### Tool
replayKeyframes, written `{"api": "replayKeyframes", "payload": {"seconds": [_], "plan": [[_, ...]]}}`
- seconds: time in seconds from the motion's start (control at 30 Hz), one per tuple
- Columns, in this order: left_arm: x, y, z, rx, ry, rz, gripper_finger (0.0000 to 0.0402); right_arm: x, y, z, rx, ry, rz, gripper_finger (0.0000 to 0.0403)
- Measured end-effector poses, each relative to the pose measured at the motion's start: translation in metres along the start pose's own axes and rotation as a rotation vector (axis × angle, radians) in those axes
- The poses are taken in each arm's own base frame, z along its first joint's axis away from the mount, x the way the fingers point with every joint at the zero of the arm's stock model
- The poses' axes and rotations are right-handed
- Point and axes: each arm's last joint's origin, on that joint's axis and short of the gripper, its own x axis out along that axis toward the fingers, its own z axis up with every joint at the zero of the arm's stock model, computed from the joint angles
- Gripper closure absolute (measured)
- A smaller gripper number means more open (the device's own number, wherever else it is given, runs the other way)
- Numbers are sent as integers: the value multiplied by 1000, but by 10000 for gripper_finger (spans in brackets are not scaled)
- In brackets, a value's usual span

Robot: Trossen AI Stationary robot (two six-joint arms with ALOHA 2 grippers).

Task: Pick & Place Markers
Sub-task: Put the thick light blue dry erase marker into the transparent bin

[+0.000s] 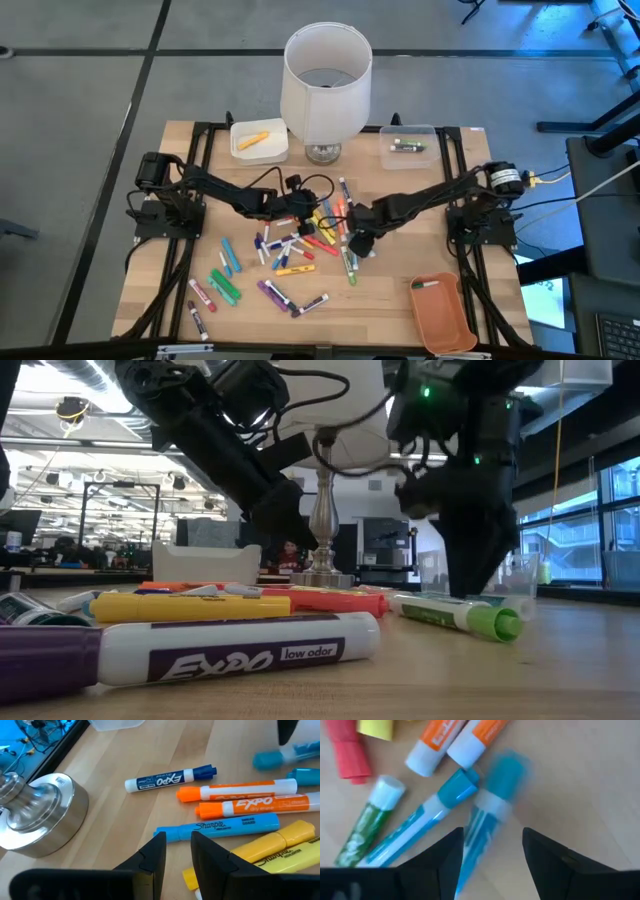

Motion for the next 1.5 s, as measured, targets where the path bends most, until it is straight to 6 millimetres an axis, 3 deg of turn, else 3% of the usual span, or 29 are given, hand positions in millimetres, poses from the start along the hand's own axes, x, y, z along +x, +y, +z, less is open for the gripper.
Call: {"api": "replayKeyframes", "payload": {"seconds": [0.23,0.53,0.8,1.23,1.5], "plan": [[0,0,0,-7,-1,0,315,16,-2,-2,-112,57,-65,221],[0,0,0,-2,-1,-1,316,9,-13,-2,-132,108,-89,340],[-2,-3,0,-7,-1,-10,314,-3,-22,-10,-161,157,-156,340],[-1,-3,0,-10,-5,-8,311,-32,-52,-16,-187,194,-445,337],[-1,-3,0,-10,-5,-8,311,-66,-77,-7,-144,154,-685,336]]}}
